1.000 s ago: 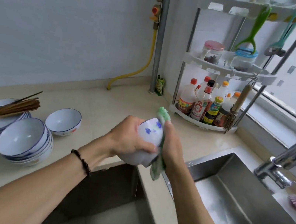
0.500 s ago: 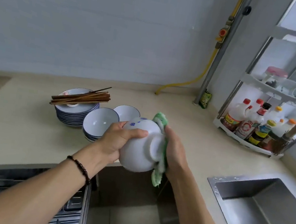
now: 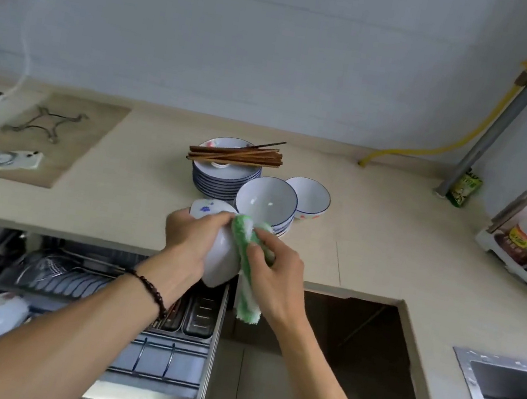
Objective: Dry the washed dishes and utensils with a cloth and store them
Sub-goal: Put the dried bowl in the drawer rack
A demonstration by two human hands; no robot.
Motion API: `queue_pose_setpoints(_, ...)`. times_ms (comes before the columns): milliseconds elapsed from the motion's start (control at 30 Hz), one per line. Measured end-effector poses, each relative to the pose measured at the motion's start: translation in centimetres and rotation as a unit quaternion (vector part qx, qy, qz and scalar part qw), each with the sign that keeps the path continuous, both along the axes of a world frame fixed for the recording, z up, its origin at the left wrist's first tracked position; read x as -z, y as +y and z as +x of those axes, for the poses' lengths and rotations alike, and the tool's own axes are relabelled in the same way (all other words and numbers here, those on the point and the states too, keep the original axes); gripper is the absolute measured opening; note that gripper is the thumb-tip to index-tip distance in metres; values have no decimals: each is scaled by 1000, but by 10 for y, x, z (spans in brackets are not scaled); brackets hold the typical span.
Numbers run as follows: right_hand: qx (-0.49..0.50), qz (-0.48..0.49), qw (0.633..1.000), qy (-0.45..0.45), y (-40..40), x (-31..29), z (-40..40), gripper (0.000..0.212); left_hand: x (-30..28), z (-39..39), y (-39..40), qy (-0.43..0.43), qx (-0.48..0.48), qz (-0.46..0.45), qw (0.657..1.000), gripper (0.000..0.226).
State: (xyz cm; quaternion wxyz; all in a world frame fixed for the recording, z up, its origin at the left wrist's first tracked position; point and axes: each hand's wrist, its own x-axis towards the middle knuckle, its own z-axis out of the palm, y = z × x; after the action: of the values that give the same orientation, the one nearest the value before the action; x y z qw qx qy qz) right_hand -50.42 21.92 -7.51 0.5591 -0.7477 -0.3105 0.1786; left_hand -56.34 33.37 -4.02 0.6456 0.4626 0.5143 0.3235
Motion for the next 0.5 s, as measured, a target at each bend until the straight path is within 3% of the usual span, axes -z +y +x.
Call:
queue_pose_setpoints(100, -10, -50, 999, 16, 28, 13, -14, 32, 13, -36, 20, 35, 7, -10, 999, 21)
queue_pose_setpoints(233, -39, -62, 989, 125, 76, 28, -53, 31, 33, -78, 41, 53, 10, -34, 998, 22)
queue_pose_setpoints(367, -120, -98, 985, 82, 113, 41, -107, 28, 61, -126, 93, 65, -67, -38, 995, 21)
queue_pose_setpoints(500, -109, -158, 977, 92, 158, 68, -139, 28, 96, -189, 140, 122, -34, -48, 991, 24)
